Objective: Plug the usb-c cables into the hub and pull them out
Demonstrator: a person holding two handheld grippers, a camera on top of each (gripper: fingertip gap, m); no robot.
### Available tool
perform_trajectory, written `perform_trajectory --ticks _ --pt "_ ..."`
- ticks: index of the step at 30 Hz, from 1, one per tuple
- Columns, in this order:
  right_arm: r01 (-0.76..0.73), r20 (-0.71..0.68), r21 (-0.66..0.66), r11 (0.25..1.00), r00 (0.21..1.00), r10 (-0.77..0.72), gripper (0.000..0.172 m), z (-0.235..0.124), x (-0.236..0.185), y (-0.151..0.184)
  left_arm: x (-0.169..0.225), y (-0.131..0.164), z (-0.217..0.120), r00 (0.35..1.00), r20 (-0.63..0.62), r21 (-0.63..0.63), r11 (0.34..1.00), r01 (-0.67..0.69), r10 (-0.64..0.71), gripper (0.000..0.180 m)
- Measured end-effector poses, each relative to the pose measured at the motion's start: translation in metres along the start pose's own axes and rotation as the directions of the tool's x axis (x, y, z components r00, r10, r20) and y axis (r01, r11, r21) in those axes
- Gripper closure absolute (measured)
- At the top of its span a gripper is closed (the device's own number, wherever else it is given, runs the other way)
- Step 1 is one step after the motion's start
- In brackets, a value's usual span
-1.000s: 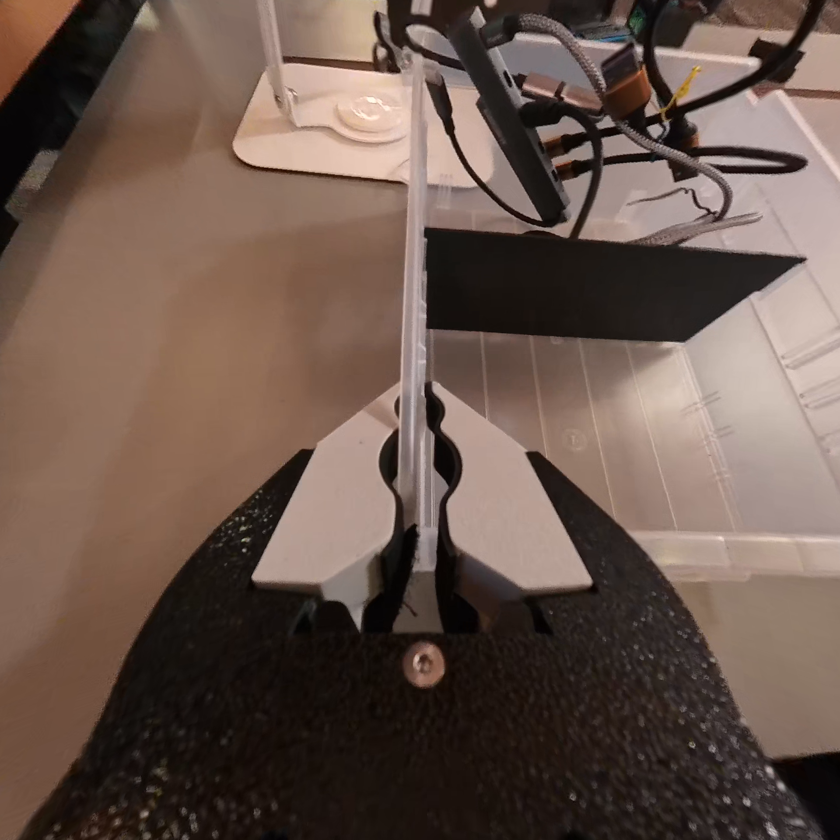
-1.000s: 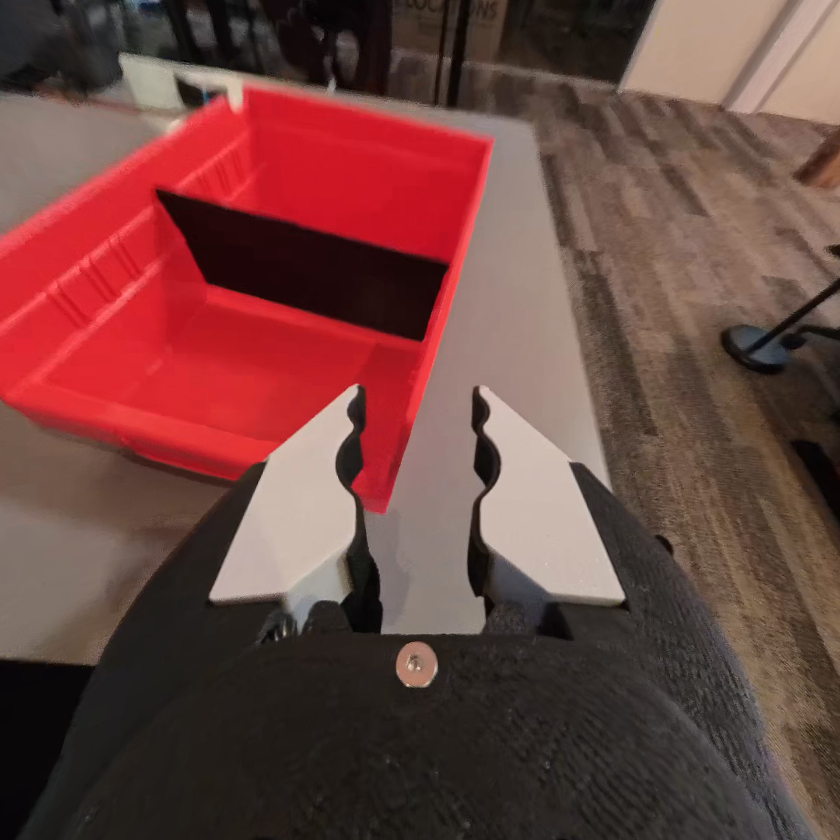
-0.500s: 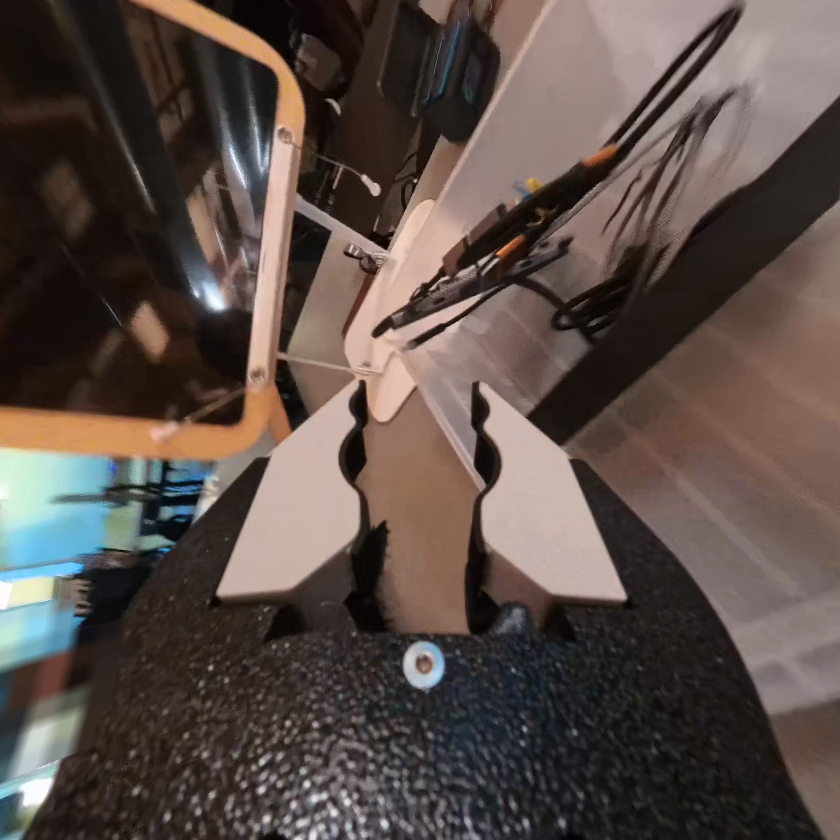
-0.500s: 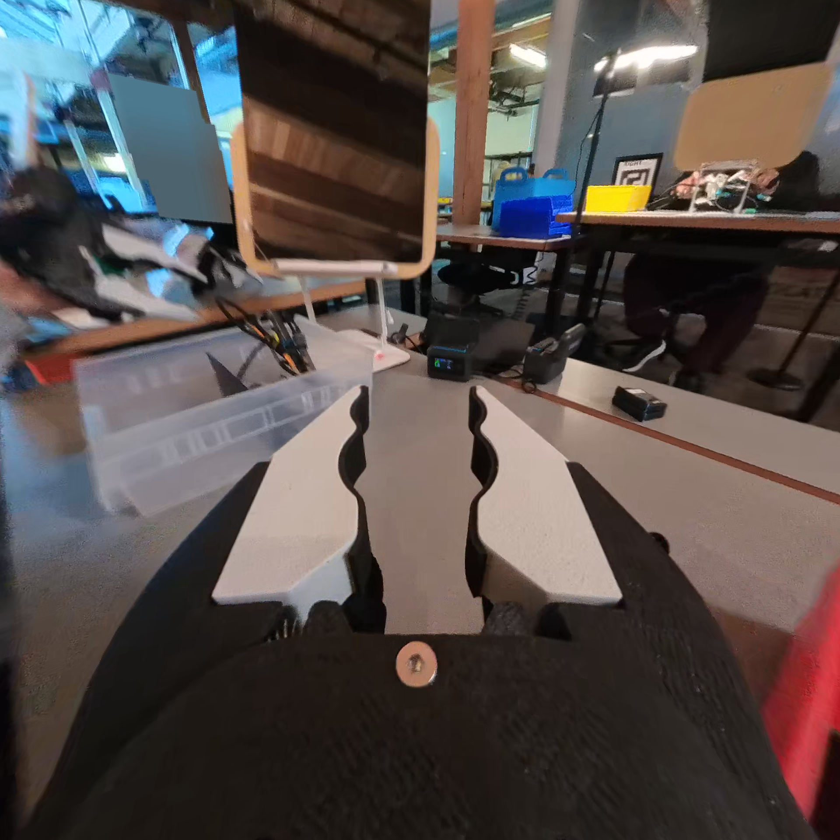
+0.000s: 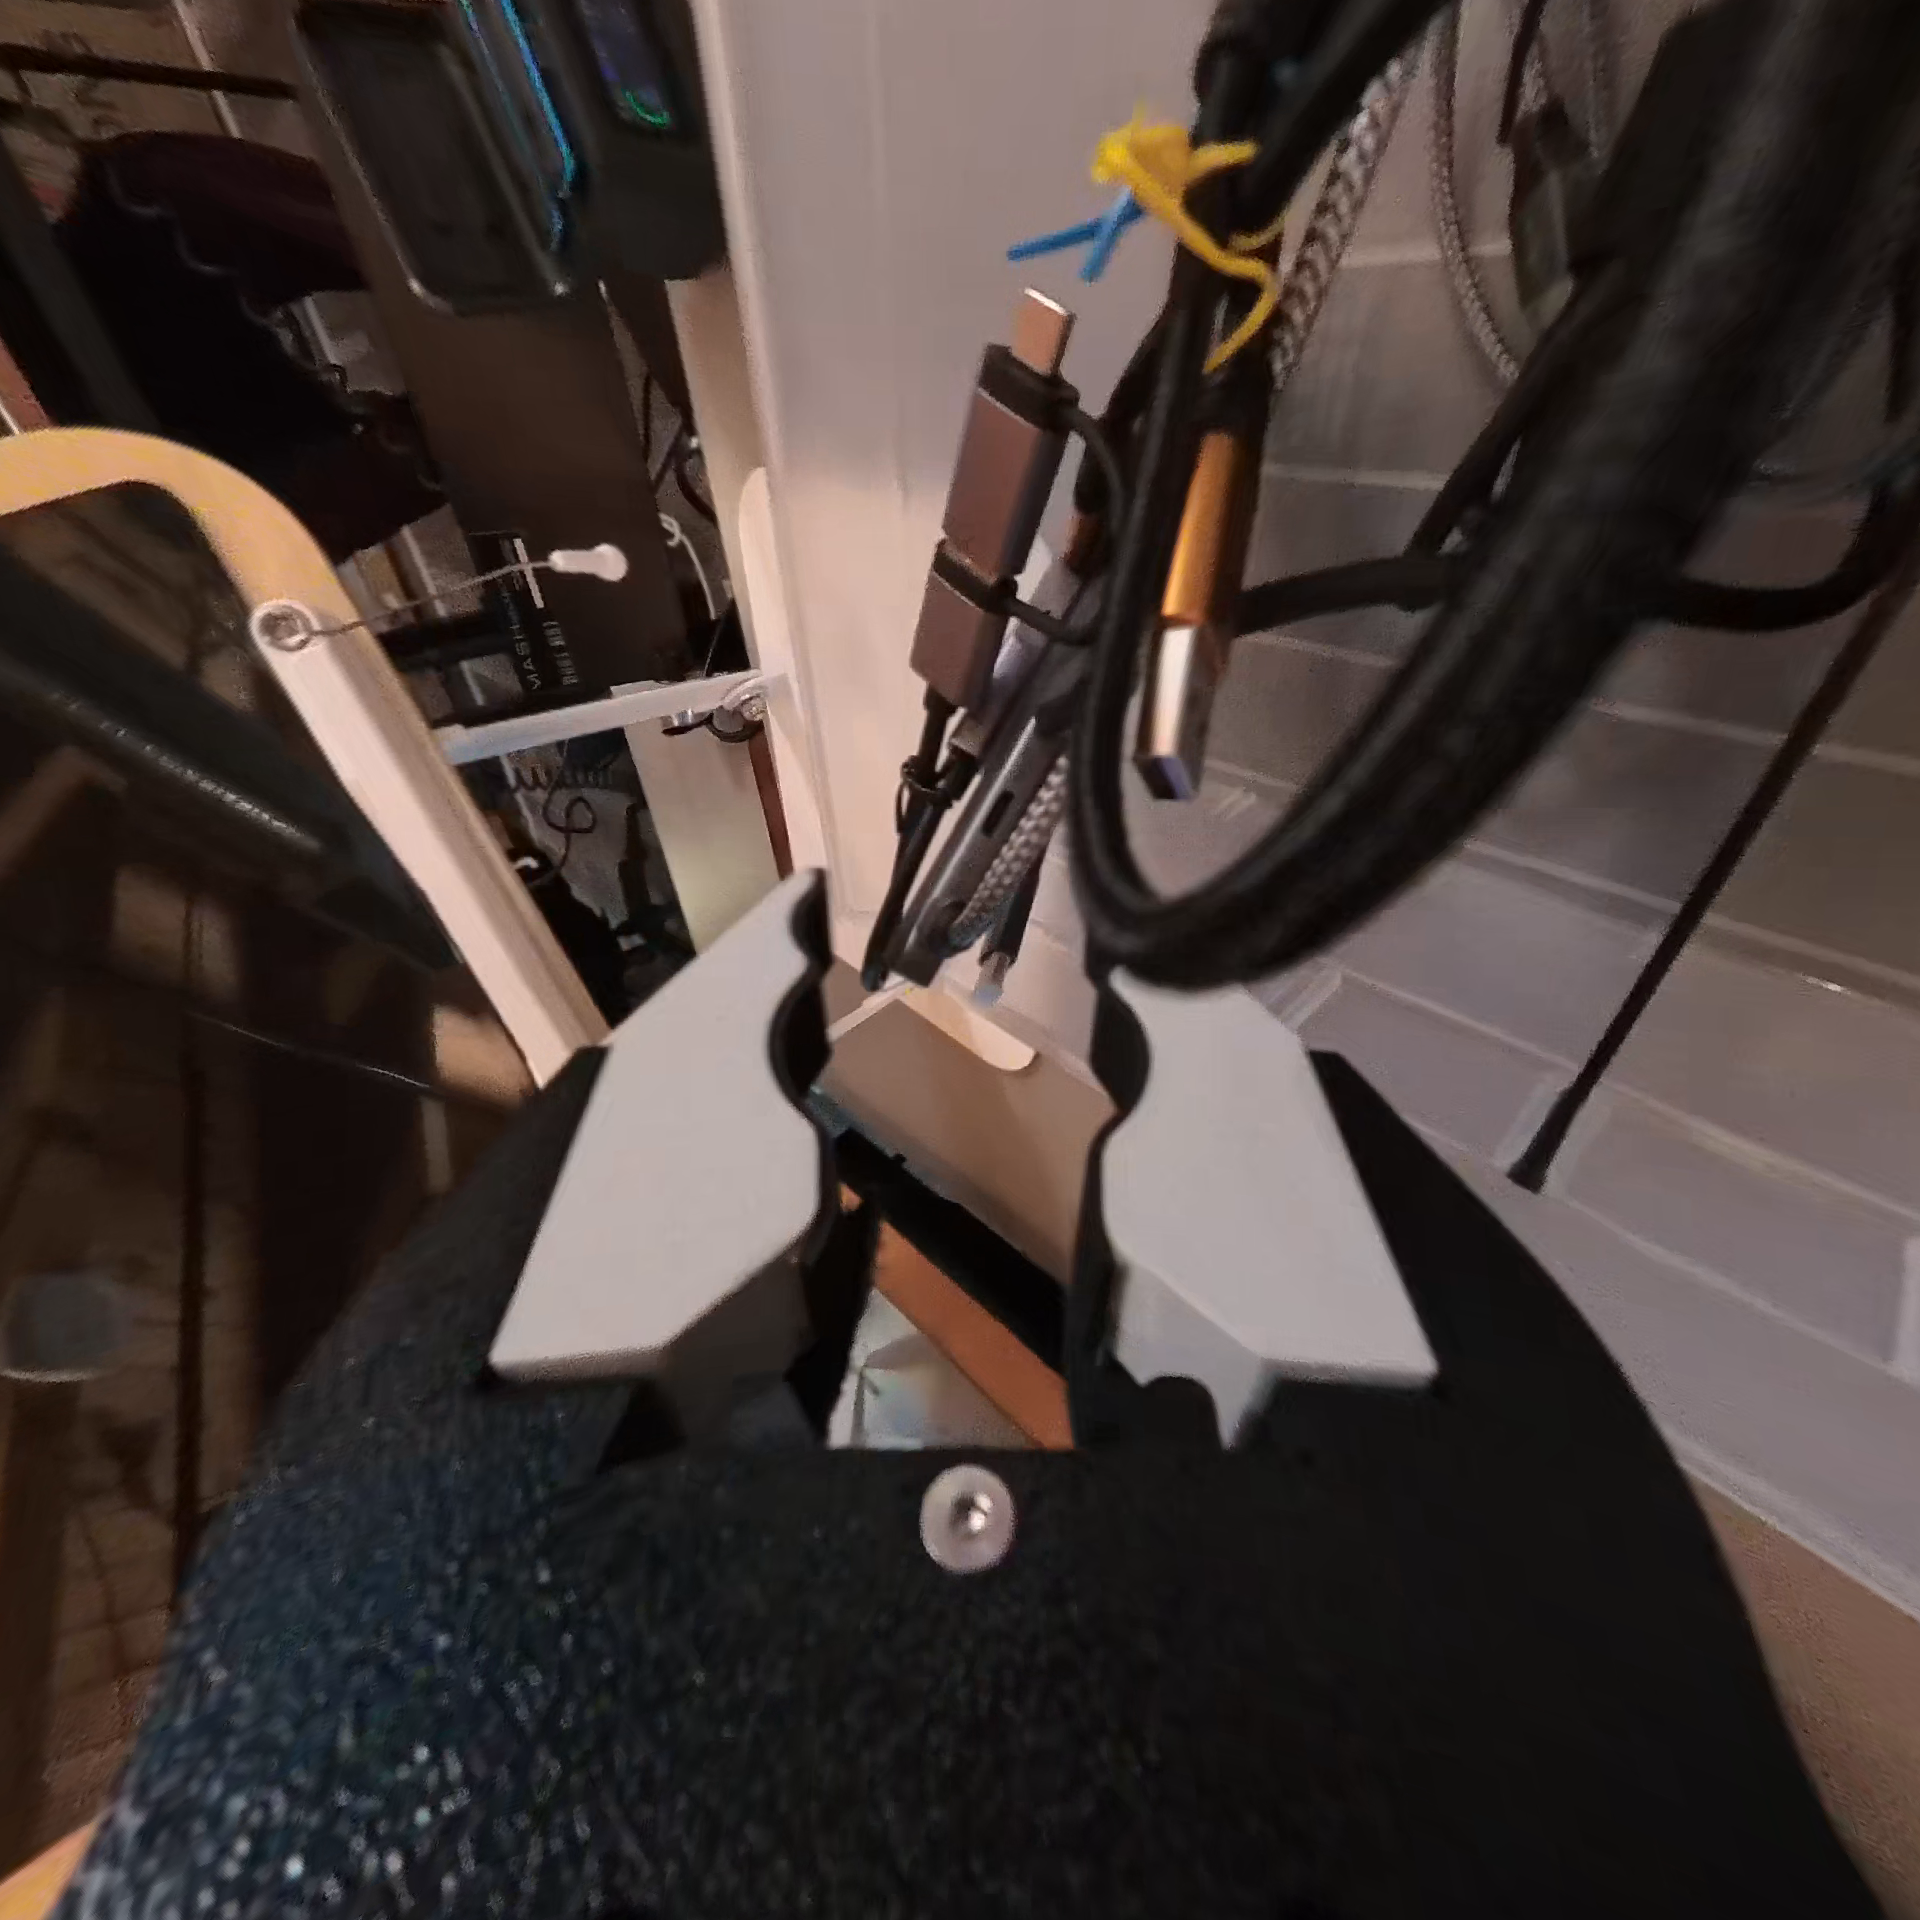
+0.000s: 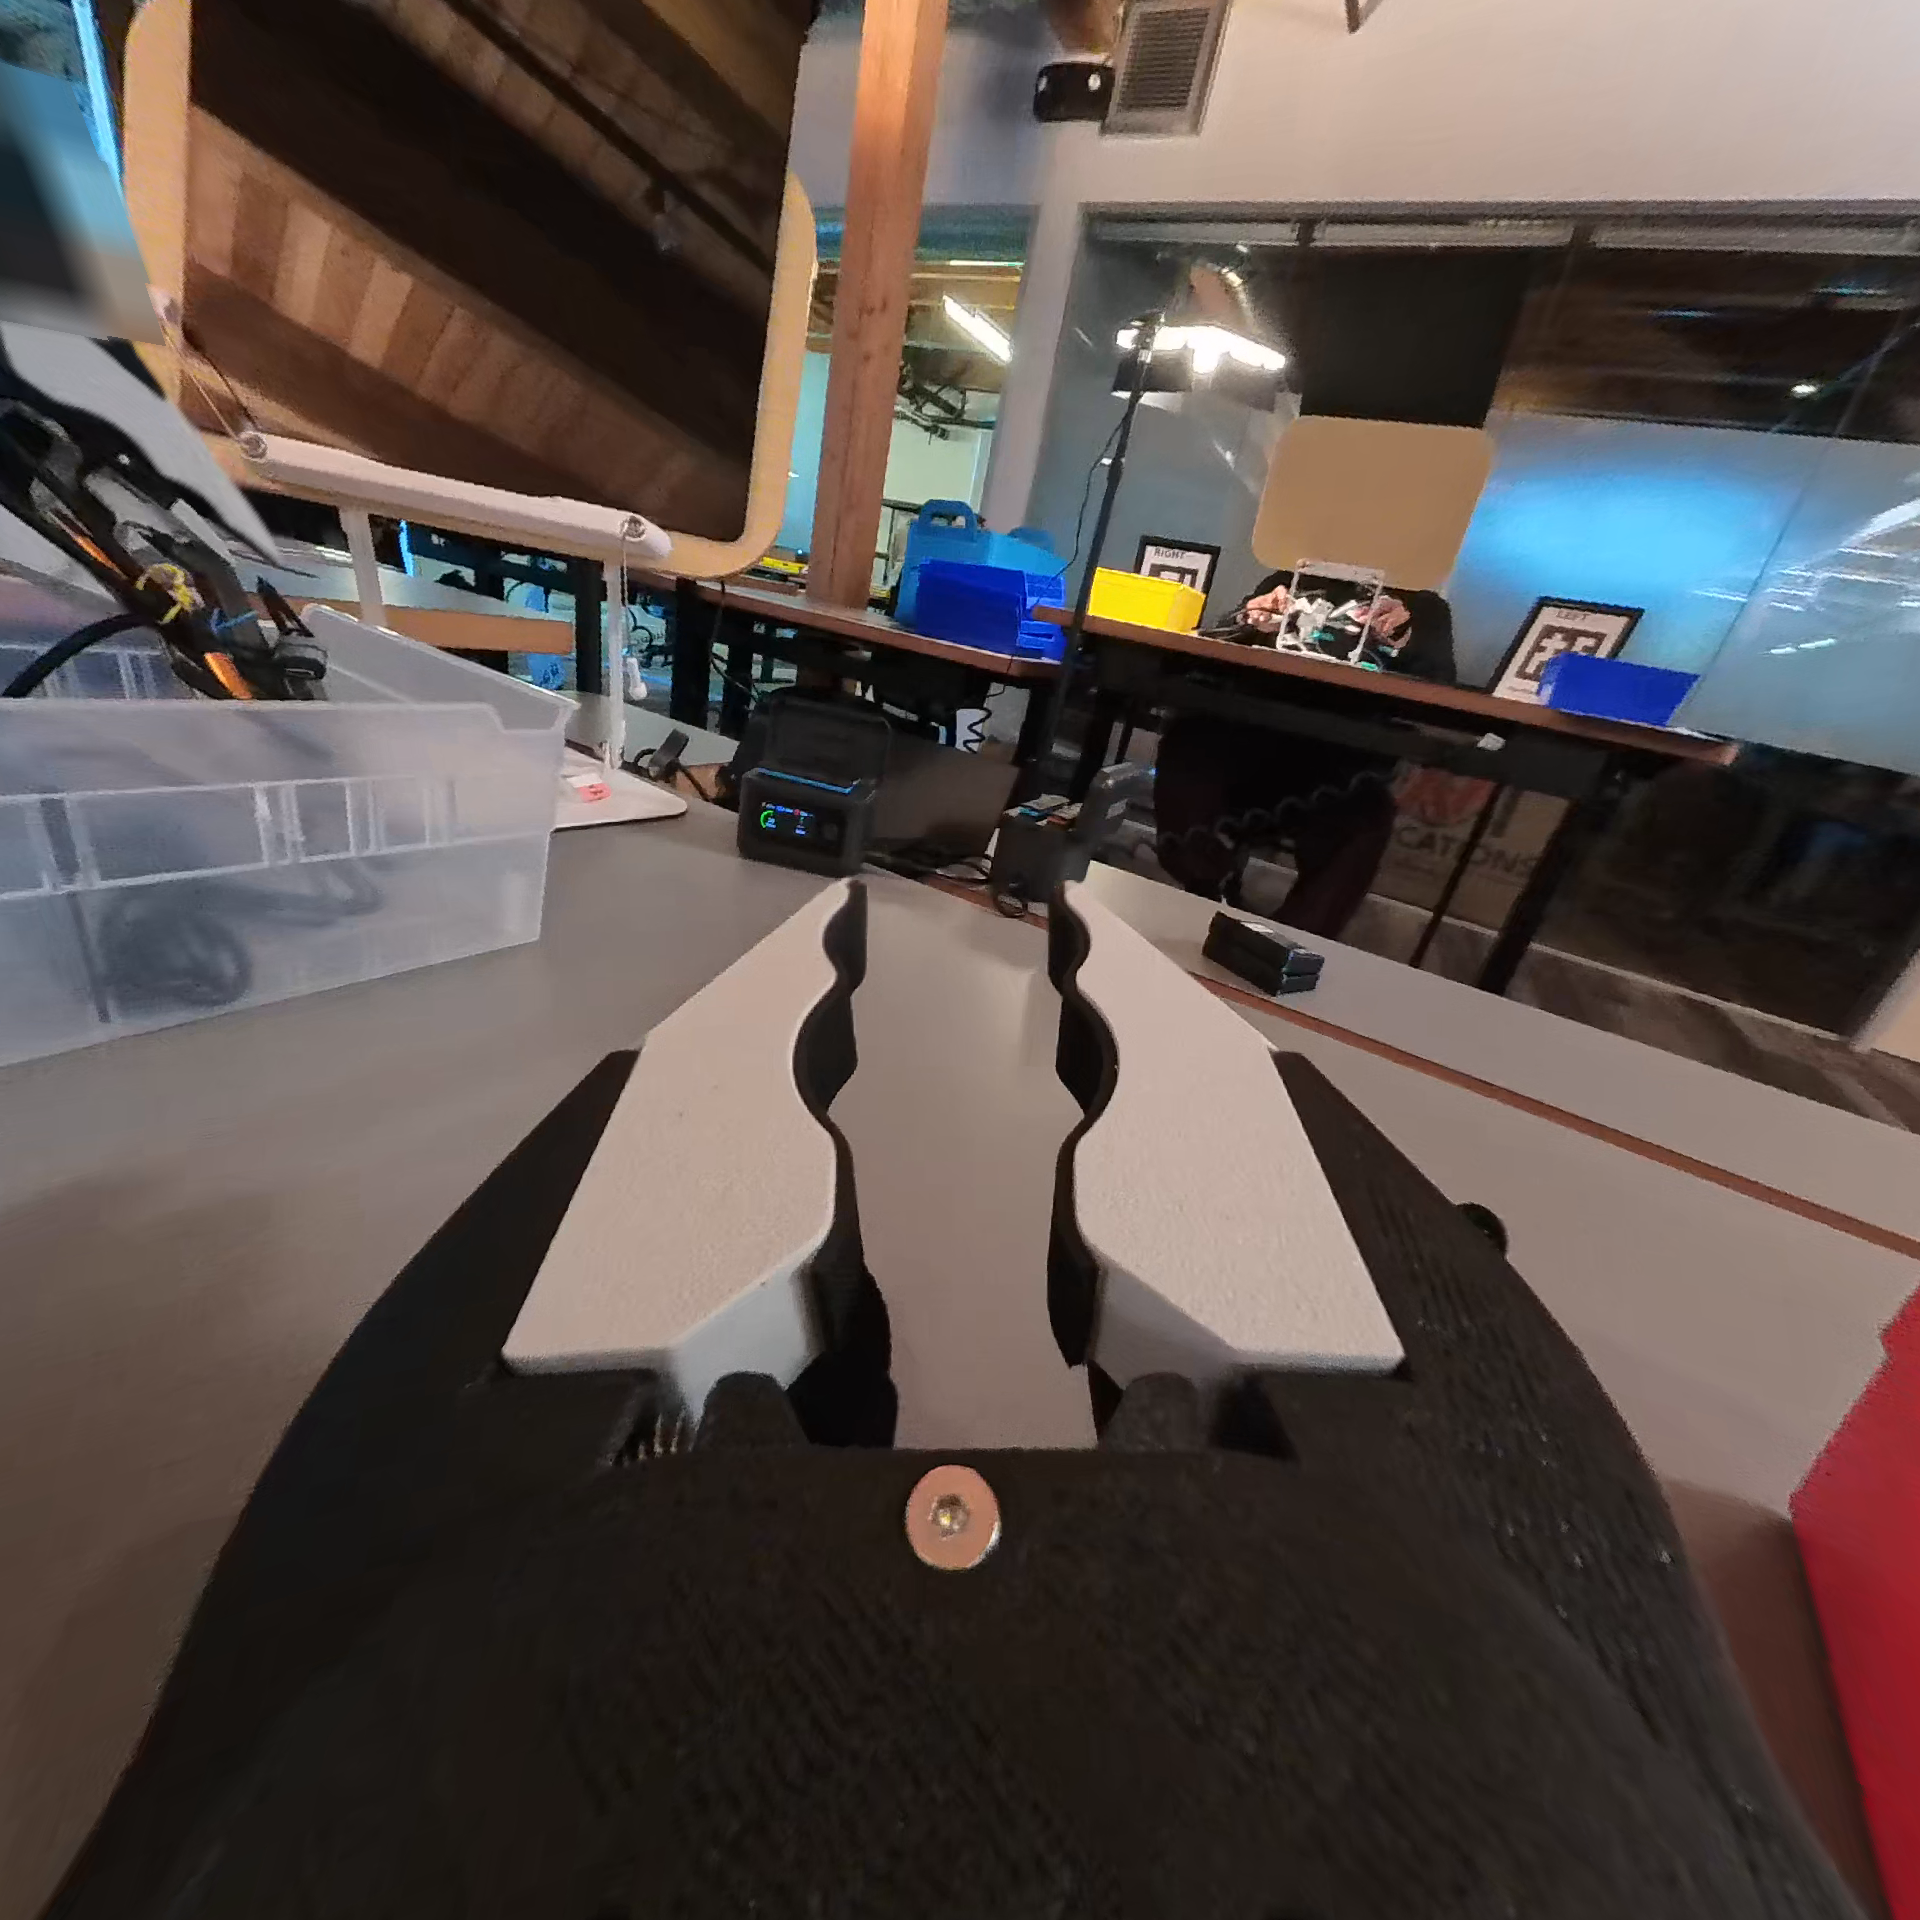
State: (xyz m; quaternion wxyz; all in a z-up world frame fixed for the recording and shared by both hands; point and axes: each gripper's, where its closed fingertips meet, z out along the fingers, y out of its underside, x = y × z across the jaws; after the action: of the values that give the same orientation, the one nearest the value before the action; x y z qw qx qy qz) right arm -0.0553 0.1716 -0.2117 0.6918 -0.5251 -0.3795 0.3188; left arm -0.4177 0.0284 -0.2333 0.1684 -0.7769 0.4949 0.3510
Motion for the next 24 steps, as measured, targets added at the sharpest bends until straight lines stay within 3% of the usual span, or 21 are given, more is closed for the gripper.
perform_trajectory --ticks 2,6,12,16,19,24 --pt "0.01 0.008 -0.003 1.0 1.0 -0.01 0.14 0.0 -0.002 0.001 0.003 0.003 0.003 1.0 -0.019 -0.04 0.999 -0.017 0.016 0.166" --pt "0.044 0.021 -0.011 0.999 0.999 -0.044 0.144 0.001 -0.007 0.002 0.004 0.012 -0.007 0.999 -0.007 -0.133 0.99 -0.05 0.049 0.17" --pt "0.022 0.04 -0.027 0.999 0.999 -0.02 0.145 0.002 -0.01 0.005 -0.016 0.022 -0.063 0.96 0.211 -0.252 0.959 -0.128 0.184 0.17" --pt "-0.005 0.031 -0.028 1.0 1.0 0.006 0.146 0.002 -0.007 0.005 -0.04 0.035 -0.115 0.867 0.395 -0.412 0.902 -0.129 0.304 0.17" --pt "-0.025 0.032 -0.021 0.999 0.999 0.026 0.146 0.001 -0.007 0.004 -0.066 0.048 -0.162 0.763 0.53 -0.556 0.831 -0.017 0.371 0.171" --pt "-0.039 0.029 -0.013 0.999 0.999 0.04 0.146 0.002 -0.006 0.002 -0.099 0.05 -0.224 0.661 0.694 -0.529 0.825 0.199 0.286 0.172"
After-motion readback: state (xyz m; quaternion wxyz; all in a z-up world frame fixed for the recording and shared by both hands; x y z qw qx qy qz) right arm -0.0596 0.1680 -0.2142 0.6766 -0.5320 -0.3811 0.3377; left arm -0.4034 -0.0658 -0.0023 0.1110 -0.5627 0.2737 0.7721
